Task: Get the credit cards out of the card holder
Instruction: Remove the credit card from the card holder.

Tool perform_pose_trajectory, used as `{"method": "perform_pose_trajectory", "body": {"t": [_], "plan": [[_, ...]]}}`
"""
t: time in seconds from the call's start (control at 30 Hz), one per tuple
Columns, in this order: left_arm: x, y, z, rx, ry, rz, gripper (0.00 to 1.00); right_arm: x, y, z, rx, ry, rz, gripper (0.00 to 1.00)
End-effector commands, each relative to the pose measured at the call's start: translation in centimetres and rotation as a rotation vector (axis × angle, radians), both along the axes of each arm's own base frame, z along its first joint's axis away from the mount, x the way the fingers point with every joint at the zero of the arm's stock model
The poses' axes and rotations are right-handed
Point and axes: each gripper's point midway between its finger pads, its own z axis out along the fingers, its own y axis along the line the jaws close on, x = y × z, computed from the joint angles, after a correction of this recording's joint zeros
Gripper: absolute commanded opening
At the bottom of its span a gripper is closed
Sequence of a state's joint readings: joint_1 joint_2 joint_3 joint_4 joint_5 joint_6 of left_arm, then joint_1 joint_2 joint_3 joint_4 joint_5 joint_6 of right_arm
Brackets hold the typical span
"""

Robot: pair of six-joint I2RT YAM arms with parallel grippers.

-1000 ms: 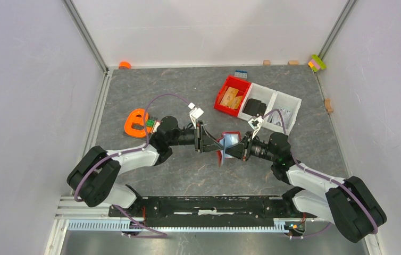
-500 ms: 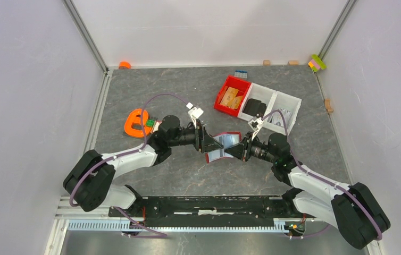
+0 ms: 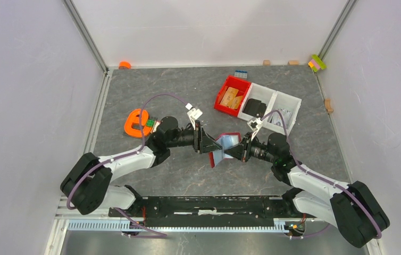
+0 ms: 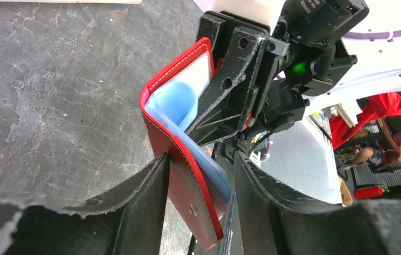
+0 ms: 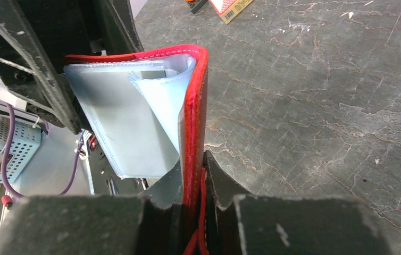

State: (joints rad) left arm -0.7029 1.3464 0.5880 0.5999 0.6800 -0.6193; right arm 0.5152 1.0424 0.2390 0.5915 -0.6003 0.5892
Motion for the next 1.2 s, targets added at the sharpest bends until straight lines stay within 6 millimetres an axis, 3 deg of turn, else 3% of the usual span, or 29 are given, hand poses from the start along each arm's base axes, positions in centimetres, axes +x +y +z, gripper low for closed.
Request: {"method": "perform_pose_trajectory", "body": {"t": [0.0,0.2,0.37,0.5,0.7,0.8,1.17], "plan": [[-0.61,0.21,2.55,-0.058,-0.123,-0.022,0.56,0.59,0.74,2.77,0.054,-0.079,0.021,0.00],[-0.58,0.47,2.63,-0.055,-0.131,-0.007,0.49,0.54,0.79,2.71,0.053,-0.075,0.025,0.00],[-0.42,0.51,2.49,-0.048,-0.129,0.003,0.50,0.56,0.78,2.74,0.055,-0.076,0.024,0.00],[-0.21,0.53,2.30,-0.041,-0.125,0.011,0.44,0.51,0.80,2.78,0.056,-0.077,0.026,0.00],[-0.63,0.44,2.62,-0.062,-0.130,-0.012,0.43,0.39,0.88,2.89,0.063,-0.077,0.034,0.00],[-0.61,0.36,2.65,-0.064,-0.127,-0.015,0.36,0.35,0.93,3.00,0.067,-0.079,0.038,0.00],[-1.02,0.06,2.85,-0.083,-0.121,-0.050,0.25,-0.11,1.14,3.32,0.087,-0.081,0.065,0.00]]}}
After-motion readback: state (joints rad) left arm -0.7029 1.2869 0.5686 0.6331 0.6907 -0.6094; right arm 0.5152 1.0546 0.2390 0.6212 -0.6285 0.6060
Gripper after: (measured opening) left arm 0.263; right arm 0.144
